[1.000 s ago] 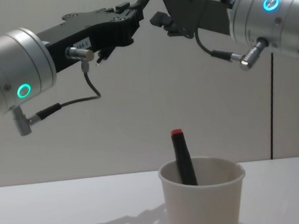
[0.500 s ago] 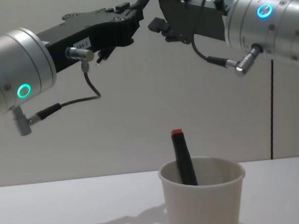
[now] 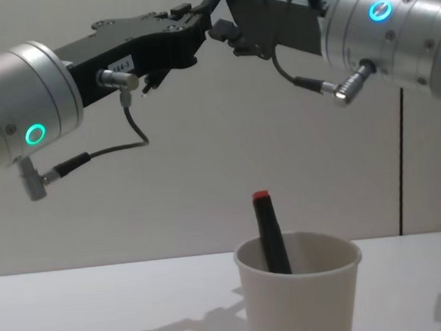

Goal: Place the pen into the pen holder.

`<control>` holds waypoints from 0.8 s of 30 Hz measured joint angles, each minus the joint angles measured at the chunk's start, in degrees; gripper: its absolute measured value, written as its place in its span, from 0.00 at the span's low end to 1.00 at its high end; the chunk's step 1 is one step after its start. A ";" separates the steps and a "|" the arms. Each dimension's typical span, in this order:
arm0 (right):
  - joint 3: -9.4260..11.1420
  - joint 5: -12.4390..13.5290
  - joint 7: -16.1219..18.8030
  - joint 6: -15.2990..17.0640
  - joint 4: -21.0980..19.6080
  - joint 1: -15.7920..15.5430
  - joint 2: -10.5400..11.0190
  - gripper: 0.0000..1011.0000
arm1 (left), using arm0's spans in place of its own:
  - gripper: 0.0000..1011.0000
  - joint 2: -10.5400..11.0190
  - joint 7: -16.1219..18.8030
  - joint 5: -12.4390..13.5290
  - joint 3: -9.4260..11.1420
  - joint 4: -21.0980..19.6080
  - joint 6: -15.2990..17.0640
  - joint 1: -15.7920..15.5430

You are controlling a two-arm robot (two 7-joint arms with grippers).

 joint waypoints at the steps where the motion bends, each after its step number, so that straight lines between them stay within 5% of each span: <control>1: -0.05 0.17 0.05 -0.05 0.00 0.03 -0.03 0.99 | 0.14 0.00 0.00 0.00 0.00 0.00 0.00 0.00; 24: -1.03 0.31 -0.12 -1.43 0.28 -0.01 0.40 0.99 | 0.14 0.00 0.00 0.01 0.00 0.00 0.00 0.00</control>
